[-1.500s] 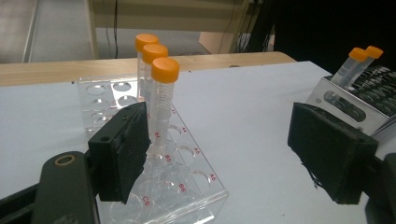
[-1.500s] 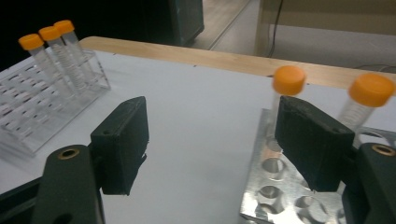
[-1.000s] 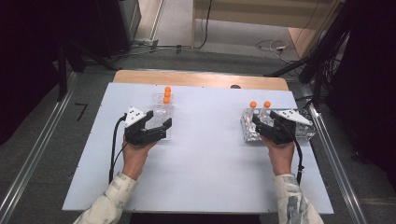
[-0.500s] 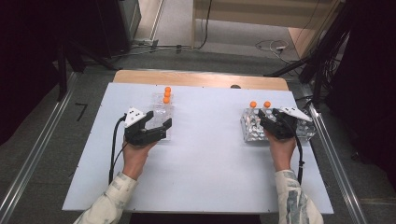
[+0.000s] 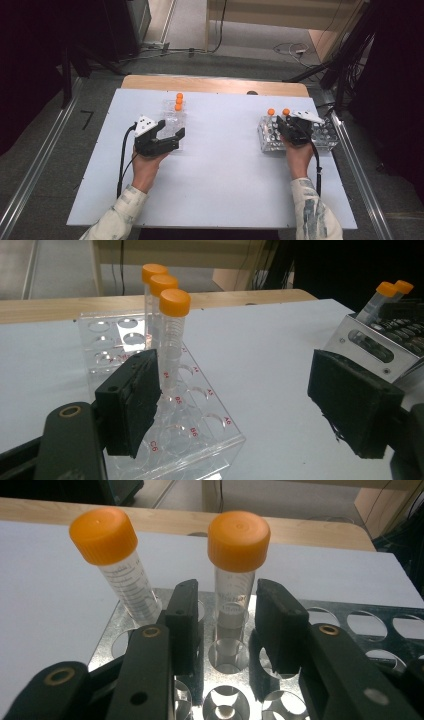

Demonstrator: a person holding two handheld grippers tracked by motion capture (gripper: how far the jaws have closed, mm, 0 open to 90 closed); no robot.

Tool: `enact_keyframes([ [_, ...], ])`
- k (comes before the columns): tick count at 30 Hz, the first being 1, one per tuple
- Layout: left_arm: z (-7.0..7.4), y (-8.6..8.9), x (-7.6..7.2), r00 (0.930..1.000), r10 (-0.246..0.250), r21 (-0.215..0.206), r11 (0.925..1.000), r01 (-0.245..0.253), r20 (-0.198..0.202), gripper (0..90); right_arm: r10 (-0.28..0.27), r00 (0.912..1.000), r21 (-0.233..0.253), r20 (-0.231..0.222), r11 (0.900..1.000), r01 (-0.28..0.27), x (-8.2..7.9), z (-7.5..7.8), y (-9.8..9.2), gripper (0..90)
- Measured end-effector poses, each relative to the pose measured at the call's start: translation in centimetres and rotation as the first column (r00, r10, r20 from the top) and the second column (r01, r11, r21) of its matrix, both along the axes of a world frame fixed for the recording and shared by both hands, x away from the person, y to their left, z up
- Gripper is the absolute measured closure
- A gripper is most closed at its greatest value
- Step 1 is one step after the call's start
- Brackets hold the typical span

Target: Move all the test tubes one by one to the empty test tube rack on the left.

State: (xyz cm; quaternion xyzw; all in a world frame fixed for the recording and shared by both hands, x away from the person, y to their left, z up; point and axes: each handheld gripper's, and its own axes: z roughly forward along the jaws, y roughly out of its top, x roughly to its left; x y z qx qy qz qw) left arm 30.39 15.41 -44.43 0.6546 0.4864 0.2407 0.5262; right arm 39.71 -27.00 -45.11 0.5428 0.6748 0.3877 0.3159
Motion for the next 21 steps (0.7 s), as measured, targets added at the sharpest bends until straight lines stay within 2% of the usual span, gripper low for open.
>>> enact_keyframes([
  [2,0.05,0.02,-0.05,1.0000,0.002,-0.006,1.0000,-0.002,0.001,21.3,0.000,0.9999,-0.003,-0.010,1.000,-0.001,0.11,-0.16,-0.02,61.1],
  [10,0.03,0.01,-0.08,1.0000,-0.005,-0.001,1.0000,0.005,-0.002,21.4,0.003,1.0000,-0.015,0.003,1.000,-0.003,0.12,-0.27,0.04,68.4],
  [21,0.04,0.00,-0.11,1.0000,-0.001,-0.006,1.0000,0.001,-0.001,21.4,-0.006,1.0000,-0.008,0.007,1.000,0.007,0.13,-0.28,-0.18,71.5],
])
